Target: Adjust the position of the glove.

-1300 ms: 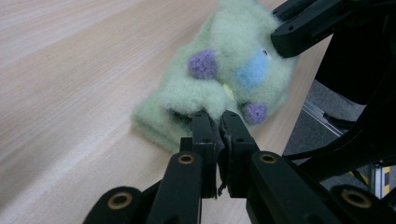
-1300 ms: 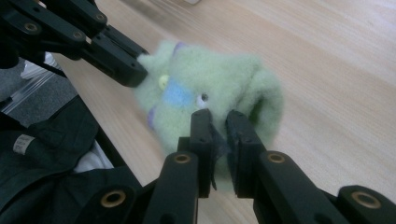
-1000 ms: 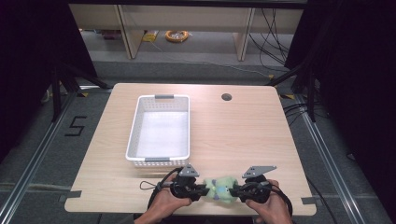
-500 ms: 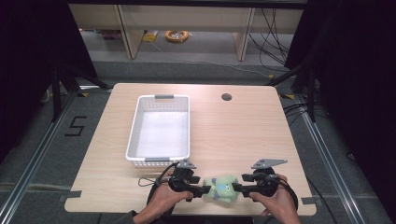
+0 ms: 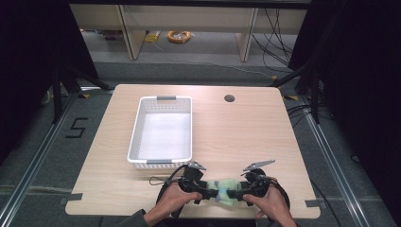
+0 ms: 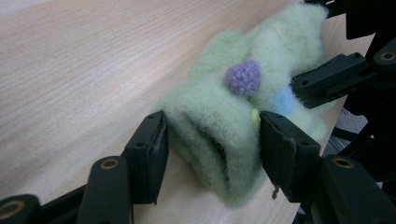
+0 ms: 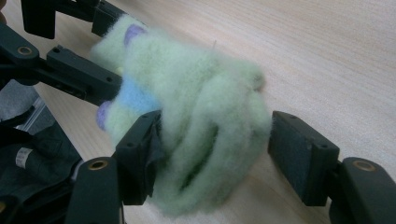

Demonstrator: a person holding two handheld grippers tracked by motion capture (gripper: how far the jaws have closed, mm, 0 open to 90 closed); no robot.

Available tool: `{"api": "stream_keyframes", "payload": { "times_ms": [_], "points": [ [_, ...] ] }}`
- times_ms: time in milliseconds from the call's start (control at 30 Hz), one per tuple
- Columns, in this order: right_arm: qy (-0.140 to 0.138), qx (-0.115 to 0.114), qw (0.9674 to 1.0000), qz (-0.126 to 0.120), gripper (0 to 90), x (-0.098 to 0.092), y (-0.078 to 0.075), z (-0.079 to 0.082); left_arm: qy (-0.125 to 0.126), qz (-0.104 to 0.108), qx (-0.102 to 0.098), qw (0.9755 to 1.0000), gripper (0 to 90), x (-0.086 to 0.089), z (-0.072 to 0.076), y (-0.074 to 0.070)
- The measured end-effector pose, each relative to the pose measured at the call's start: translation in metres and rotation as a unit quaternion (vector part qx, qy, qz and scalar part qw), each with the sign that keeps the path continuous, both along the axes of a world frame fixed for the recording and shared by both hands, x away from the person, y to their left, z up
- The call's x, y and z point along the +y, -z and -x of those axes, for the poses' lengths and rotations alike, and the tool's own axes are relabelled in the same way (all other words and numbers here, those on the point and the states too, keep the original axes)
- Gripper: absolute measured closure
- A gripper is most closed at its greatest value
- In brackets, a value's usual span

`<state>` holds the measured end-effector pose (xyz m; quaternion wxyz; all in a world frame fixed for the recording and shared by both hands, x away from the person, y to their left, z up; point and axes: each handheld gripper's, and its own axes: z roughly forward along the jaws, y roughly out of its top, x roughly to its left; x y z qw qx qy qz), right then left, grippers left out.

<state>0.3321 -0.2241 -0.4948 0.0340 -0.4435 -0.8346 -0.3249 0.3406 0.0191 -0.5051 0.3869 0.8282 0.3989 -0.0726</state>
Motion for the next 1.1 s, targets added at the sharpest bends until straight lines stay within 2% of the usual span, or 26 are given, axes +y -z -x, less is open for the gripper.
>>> {"api": "stream_keyframes", "payload": {
  "times_ms": [67, 133, 233, 267, 333, 367, 400, 433, 500, 567, 600, 633, 700, 833, 900, 933, 967, 1000, 1033, 1067, 1100],
  "points": [
    [-0.006, 0.007, 0.9999, -0.01, 43.8, 0.0, 0.001, 0.001, 0.002, 0.008, -0.002, 1.0, 45.8, 0.0, 0.0, 0.002],
    [-0.001, 0.002, 0.9999, -0.012, 47.5, 0.002, 0.001, 0.003, 0.003, -0.001, -0.005, 1.0, 48.6, 0.0, 0.001, 0.001],
    [-0.008, 0.01, 0.9996, -0.023, 53.6, 0.0, 0.003, 0.002, 0.0, 0.019, -0.005, 0.9998, 54.9, 0.0, 0.003, 0.005],
    [-0.007, 0.007, 0.9996, -0.027, 55.3, 0.0, 0.004, 0.002, 0.003, 0.026, -0.002, 0.9996, 56.9, 0.0, 0.002, 0.006],
    [-0.012, 0.01, 0.9993, -0.033, 58.5, 0.0, 0.005, 0.002, -0.003, 0.02, -0.006, 0.9998, 60.5, 0.001, 0.004, 0.006],
    [-0.012, 0.013, 0.9993, -0.034, 59.8, 0.0, 0.004, 0.002, -0.007, 0.029, -0.007, 0.9995, 61.9, 0.0, 0.005, 0.007],
    [-0.013, 0.006, 0.9994, -0.032, 60.6, 0.001, 0.005, 0.002, -0.005, 0.026, -0.013, 0.9995, 62.9, 0.0, 0.005, 0.006],
    [-0.017, 0.007, 0.9992, -0.034, 61.4, 0.001, 0.005, 0.002, -0.002, 0.035, -0.017, 0.9993, 64.0, 0.0, 0.006, 0.007],
    [-0.018, 0.004, 0.9991, -0.039, 63.0, 0.002, 0.004, 0.004, -0.002, 0.032, -0.03, 0.999, 65.7, -0.001, 0.008, 0.006],
    [-0.02, -0.007, 0.9993, -0.032, 64.3, 0.002, 0.003, 0.005, 0.008, 0.027, -0.043, 0.9987, 67.4, -0.001, 0.01, 0.005],
    [-0.013, 0.005, 0.9991, -0.039, 64.7, 0.004, 0.002, 0.008, 0.009, 0.023, -0.048, 0.9985, 68.0, -0.002, 0.011, 0.004],
    [-0.017, -0.008, 0.9993, -0.032, 65.0, 0.003, 0.002, 0.007, 0.013, 0.023, -0.053, 0.9982, 68.3, -0.002, 0.011, 0.004],
    [-0.018, -0.013, 0.9993, -0.031, 65.3, 0.002, 0.001, 0.007, 0.008, 0.021, -0.056, 0.9982, 68.8, -0.001, 0.013, 0.003],
    [-0.021, -0.008, 0.9991, -0.035, 65.9, 0.003, -0.002, 0.008, 0.019, 0.026, -0.058, 0.9978, 70.0, 0.001, 0.014, 0.001],
    [-0.028, -0.023, 0.9987, -0.035, 66.5, 0.003, -0.003, 0.008, 0.012, 0.026, -0.064, 0.9976, 70.2, 0.001, 0.015, 0.0],
    [-0.023, -0.028, 0.9988, -0.033, 66.8, 0.003, -0.005, 0.009, 0.018, 0.029, -0.062, 0.9975, 70.3, 0.001, 0.014, -0.001],
    [-0.022, -0.026, 0.9989, -0.034, 66.9, 0.004, -0.006, 0.011, 0.015, 0.026, -0.066, 0.9974, 70.5, 0.001, 0.015, -0.002],
    [-0.023, -0.036, 0.9985, -0.035, 66.9, 0.004, -0.007, 0.011, 0.02, 0.032, -0.064, 0.9973, 70.6, 0.002, 0.015, -0.004],
    [-0.021, -0.027, 0.9987, -0.038, 67.0, 0.004, -0.009, 0.012, 0.018, 0.039, -0.068, 0.9967, 70.8, 0.003, 0.016, -0.006],
    [-0.025, -0.037, 0.9982, -0.04, 67.1, 0.003, -0.01, 0.012, 0.019, 0.038, -0.071, 0.9966, 70.9, 0.004, 0.017, -0.009],
    [-0.024, -0.031, 0.9979, -0.051, 67.1, 0.003, -0.012, 0.013, 0.018, 0.039, -0.077, 0.9961, 70.9, 0.005, 0.017, -0.012]
  ]
}}
